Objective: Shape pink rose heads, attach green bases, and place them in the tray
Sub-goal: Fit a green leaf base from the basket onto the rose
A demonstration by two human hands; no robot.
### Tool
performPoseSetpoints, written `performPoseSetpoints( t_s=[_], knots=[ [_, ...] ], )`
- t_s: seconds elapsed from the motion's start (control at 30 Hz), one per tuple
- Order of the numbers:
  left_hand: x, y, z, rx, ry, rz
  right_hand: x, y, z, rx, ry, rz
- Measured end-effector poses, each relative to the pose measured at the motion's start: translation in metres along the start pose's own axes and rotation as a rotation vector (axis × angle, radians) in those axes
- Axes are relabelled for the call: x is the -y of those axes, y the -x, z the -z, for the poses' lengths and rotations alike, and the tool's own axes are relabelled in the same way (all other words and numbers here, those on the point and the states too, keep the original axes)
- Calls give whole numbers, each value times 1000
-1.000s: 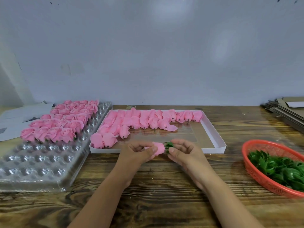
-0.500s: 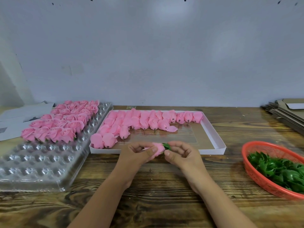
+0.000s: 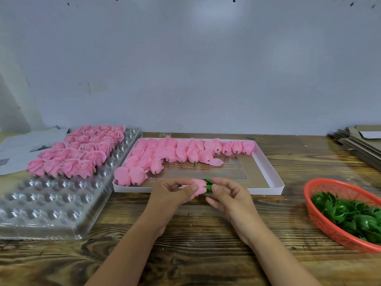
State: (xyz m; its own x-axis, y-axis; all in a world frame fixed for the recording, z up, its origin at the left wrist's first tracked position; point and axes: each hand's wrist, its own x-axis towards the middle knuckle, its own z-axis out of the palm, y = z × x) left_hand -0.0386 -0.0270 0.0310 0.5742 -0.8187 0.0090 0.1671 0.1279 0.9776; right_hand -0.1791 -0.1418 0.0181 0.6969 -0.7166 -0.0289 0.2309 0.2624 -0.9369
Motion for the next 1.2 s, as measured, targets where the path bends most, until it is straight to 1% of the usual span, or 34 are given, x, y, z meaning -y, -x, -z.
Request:
performPoseSetpoints(
  t_s=[0.13,0.3,0.5,0.63,0.73,0.9,1.2],
  knots=[
    [1,-1,2,-6,-10,-18,-1,0,-1,5,14,48],
    [2,-1,2,-15,8,-25,-2,1,-2,20,97,108],
    [4,0,0,52,9,-40,-4,2,-4,25,169,153],
    [5,0,1,63,17,-36,-3,4,-4,35,181,157],
    [4,0,1,54,27,-23,-2,4,-3,9,206,181],
    [2,1,0,47,38,-7,-1,3,-4,-27,140,146],
    [3,1,0,67,-19,-14,1,5,-6,-51,159,147]
  ],
)
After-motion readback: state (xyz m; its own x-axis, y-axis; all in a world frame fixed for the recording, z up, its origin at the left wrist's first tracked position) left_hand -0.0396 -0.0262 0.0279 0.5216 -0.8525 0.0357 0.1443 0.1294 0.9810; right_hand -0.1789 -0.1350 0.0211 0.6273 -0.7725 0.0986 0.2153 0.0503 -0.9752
